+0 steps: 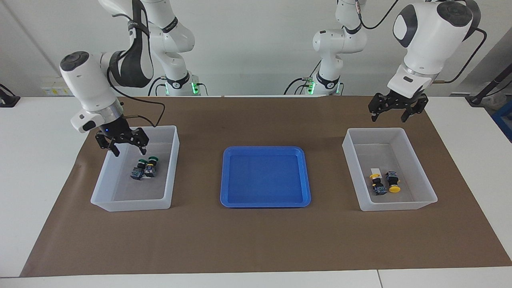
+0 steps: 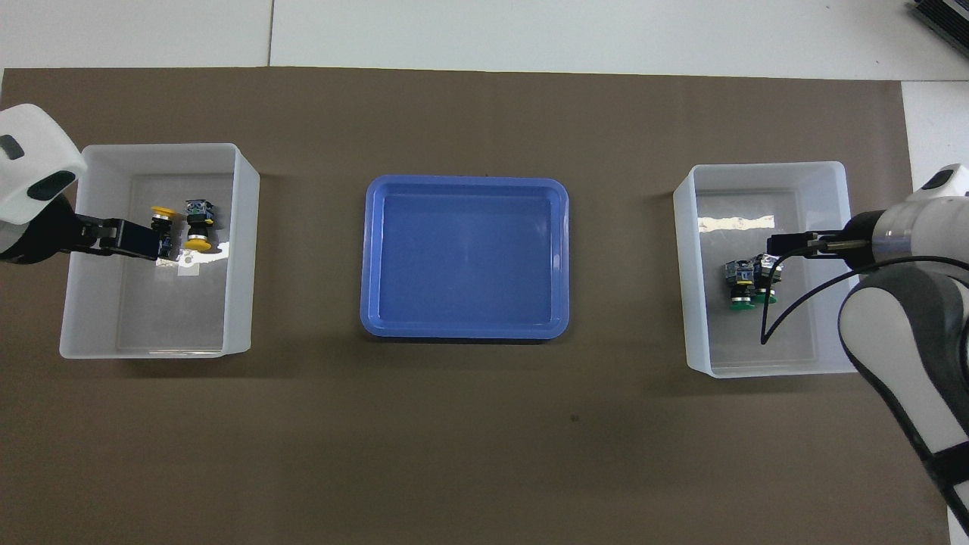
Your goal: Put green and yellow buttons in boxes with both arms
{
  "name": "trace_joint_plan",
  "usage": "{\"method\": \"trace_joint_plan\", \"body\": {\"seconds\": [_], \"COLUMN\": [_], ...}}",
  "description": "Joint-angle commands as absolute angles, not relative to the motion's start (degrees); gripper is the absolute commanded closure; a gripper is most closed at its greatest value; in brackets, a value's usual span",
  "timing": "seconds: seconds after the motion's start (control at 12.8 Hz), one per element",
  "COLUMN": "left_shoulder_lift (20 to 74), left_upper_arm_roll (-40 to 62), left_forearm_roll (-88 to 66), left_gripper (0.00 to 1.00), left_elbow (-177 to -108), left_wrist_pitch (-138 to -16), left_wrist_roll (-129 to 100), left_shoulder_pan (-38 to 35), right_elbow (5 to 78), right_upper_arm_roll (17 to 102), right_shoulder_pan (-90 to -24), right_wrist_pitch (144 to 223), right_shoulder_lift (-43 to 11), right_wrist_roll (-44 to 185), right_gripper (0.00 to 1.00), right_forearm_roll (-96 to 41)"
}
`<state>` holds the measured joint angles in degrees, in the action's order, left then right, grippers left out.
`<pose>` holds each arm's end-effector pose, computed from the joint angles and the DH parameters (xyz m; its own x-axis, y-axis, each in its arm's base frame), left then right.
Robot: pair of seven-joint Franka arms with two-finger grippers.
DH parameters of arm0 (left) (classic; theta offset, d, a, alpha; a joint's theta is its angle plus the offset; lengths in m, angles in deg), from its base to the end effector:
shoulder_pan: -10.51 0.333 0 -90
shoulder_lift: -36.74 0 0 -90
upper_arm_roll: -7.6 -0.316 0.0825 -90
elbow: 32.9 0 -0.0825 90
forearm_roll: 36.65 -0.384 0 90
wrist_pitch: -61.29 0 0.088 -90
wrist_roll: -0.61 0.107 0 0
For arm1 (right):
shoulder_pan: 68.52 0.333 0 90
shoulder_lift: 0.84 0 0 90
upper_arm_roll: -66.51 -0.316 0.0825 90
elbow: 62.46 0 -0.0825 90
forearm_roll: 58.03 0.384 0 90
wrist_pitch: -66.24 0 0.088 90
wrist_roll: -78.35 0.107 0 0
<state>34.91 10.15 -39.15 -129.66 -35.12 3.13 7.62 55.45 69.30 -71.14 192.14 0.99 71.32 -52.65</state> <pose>0.5507 -0.0486 0.5961 0.9894 -0.1432 0.0237 -0.1421 -0.9888 -0.0460 0.5564 -0.0496 0.4665 0.9838 -0.0258 0.1773 -0.0146 -0.9978 -0.0645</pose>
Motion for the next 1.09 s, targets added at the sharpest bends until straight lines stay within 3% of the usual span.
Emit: {"method": "trace_joint_plan", "body": {"seconds": [0.0,0.7,1.01], "left_shoulder_lift": [35.2,33.5,33.0], "left_upper_arm_roll": [9.9,9.9,10.0], "left_forearm_roll": [-38.1,-38.2,-38.2], "left_gripper": [0.0,0.0,0.0], "left_elbow": [-123.4,-127.2,-128.3], "left_wrist_pitch": [-28.8,-34.0,-35.9], "left_wrist_roll": [2.4,3.3,6.7], "left_shoulder_pan": [7.3,7.7,7.3], "right_elbow": [50.5,25.6,25.4], "right_upper_arm_roll": [69.0,68.4,69.8], "right_shoulder_pan": [-71.0,-70.5,-68.5], "right_wrist_pitch": [184.9,152.4,149.0], "right_shoulder_lift": [2.3,2.0,2.5], "right_wrist_roll": [78.9,83.2,83.4], "right_gripper": [0.0,0.0,0.0], "right_forearm_roll": [-58.0,-59.2,-59.0]}}
